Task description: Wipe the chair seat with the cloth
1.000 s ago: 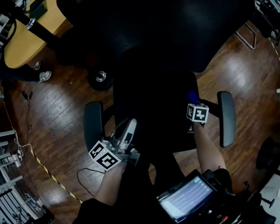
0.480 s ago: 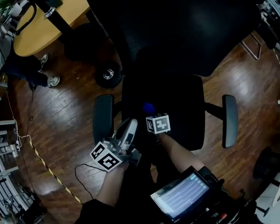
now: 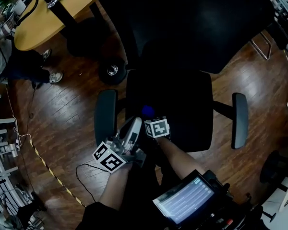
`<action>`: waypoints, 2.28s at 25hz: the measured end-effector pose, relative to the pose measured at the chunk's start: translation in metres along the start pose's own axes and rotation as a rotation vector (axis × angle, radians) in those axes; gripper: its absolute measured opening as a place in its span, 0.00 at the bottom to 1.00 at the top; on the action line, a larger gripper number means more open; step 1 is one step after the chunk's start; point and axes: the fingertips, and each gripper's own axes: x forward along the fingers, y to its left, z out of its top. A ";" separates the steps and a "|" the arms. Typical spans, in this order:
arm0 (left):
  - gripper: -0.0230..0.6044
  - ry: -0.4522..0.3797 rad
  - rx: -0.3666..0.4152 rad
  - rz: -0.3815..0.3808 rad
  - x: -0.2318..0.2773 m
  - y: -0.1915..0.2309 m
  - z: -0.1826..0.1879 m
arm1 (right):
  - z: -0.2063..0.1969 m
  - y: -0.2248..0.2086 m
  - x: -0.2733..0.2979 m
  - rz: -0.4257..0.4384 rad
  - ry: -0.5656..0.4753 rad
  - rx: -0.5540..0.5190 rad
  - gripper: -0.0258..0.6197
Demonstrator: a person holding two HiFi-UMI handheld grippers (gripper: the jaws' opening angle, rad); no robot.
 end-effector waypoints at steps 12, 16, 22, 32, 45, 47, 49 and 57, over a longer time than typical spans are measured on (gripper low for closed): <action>0.02 0.054 0.002 -0.043 0.027 -0.007 -0.017 | -0.070 -0.224 -0.155 -0.408 0.019 0.181 0.11; 0.02 0.075 0.000 -0.060 0.037 -0.012 -0.023 | -0.068 -0.242 -0.179 -0.431 -0.020 0.186 0.11; 0.02 0.080 0.004 -0.062 0.042 -0.017 -0.029 | -0.069 -0.240 -0.177 -0.429 -0.039 0.219 0.11; 0.02 0.021 0.020 -0.031 0.021 -0.019 -0.007 | -0.044 -0.110 -0.097 -0.201 -0.009 0.095 0.11; 0.02 -0.038 0.023 0.035 -0.023 -0.002 0.019 | -0.057 0.064 -0.013 0.084 0.046 0.021 0.11; 0.02 -0.033 0.015 0.027 -0.023 -0.002 0.017 | -0.059 0.057 -0.016 0.083 0.046 0.022 0.11; 0.02 -0.025 0.008 0.014 -0.019 -0.002 0.014 | -0.065 0.038 -0.022 0.049 0.047 0.026 0.11; 0.02 0.037 -0.010 -0.041 0.012 -0.005 -0.004 | -0.092 -0.083 -0.081 -0.164 0.044 0.068 0.11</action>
